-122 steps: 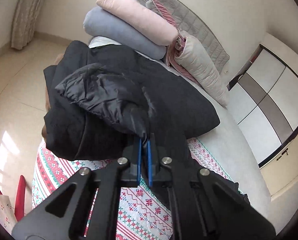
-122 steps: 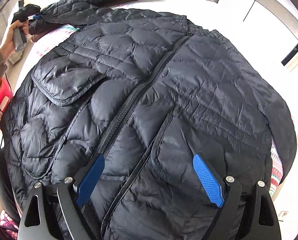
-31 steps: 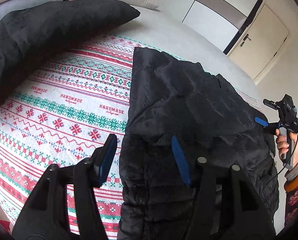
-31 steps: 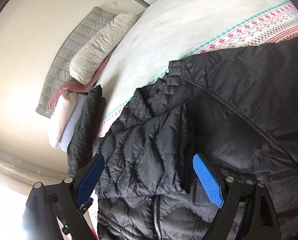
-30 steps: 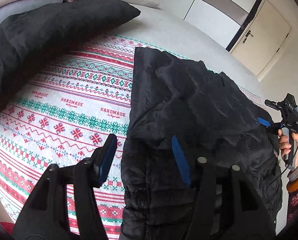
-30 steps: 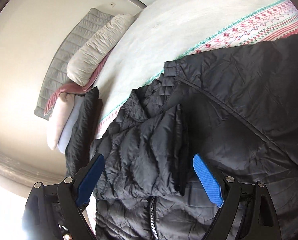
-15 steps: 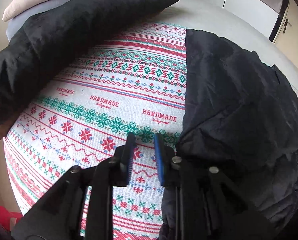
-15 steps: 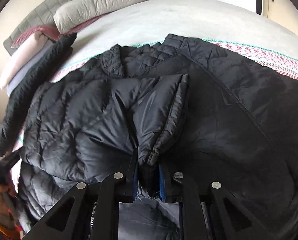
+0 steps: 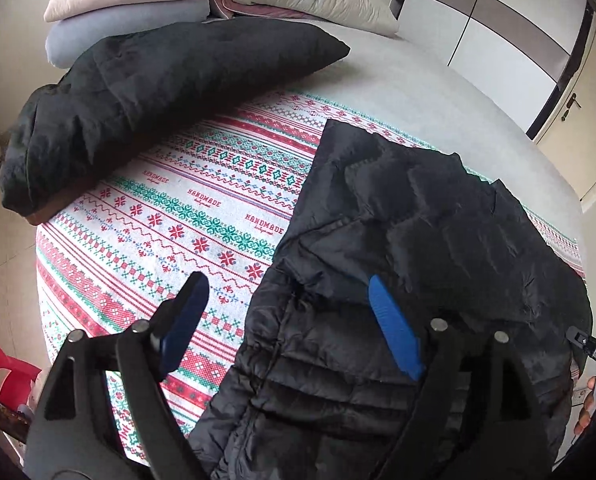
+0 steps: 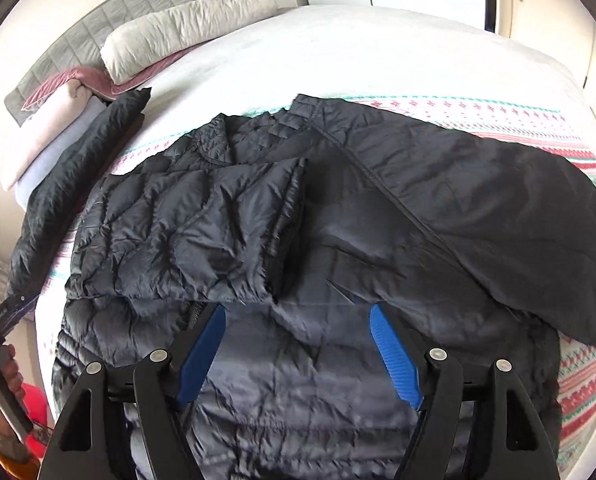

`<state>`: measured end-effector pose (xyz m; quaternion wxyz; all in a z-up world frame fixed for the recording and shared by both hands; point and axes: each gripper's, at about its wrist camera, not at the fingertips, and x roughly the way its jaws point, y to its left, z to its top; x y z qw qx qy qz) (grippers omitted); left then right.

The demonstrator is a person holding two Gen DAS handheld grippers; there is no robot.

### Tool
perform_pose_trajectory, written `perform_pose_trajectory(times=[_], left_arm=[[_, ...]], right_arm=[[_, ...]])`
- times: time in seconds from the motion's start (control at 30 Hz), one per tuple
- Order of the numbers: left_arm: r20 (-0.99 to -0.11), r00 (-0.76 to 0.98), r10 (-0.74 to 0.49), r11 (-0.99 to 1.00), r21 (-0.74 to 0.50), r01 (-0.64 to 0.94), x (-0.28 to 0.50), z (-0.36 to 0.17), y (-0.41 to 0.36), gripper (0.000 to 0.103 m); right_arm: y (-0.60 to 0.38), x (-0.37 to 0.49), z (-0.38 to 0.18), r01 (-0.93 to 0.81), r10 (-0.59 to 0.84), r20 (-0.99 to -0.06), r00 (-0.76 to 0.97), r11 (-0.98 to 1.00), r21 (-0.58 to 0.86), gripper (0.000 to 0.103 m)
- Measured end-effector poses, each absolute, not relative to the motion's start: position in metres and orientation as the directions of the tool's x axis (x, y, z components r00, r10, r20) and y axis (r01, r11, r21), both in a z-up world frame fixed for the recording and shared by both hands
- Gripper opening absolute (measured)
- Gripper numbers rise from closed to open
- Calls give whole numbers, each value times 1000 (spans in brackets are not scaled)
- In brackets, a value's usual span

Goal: Fold large clothes

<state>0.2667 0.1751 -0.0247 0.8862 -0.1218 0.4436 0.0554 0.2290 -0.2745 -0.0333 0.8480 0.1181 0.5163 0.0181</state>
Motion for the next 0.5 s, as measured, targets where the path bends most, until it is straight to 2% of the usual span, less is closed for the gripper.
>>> perform_pose_trajectory(times=[0.1,0.23,0.4,0.5], left_arm=[[-795,605,-42,972,-172,-159,253,-14,149,83],[-790,595,-146,977,-210,-39,242,-8,111,83],[-794,588,-156,987,-102,125,231,-6,56,83],[-795,585,-160,980,-56,191,220,-9,33,83]], right_arm=[[-306,206,-26,160,132,-868,478,959,234,76],[-352,183,-23,259,122,-862,493,925,279,78],[-404,159,-23,343,84,-845,528,889,303,79],[-437,144,-28,373,115,-814,570,846,381,79]])
